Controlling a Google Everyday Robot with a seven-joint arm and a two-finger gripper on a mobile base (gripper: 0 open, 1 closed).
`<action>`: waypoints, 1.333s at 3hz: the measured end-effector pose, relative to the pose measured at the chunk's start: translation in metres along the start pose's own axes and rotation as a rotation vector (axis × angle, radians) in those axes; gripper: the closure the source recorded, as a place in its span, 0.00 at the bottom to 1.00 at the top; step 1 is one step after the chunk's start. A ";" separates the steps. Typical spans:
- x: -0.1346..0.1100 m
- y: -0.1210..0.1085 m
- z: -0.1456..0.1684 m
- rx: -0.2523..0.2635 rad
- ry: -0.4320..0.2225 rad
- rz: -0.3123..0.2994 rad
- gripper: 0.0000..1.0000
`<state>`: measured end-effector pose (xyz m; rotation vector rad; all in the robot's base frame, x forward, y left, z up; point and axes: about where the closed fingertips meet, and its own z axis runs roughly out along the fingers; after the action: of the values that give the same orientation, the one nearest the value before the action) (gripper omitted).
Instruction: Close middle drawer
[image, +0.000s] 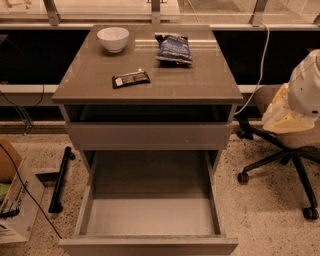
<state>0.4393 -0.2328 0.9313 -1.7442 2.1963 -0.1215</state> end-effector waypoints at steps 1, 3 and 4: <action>-0.001 0.000 -0.002 0.007 0.000 -0.001 0.94; -0.004 0.033 0.049 -0.086 -0.023 0.009 1.00; 0.001 0.073 0.090 -0.158 -0.076 0.044 1.00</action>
Offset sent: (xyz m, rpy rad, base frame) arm -0.0037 0.0132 -0.0381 -0.0034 0.0731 0.0057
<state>0.3990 -0.2032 0.8268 -1.7495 2.2406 0.1305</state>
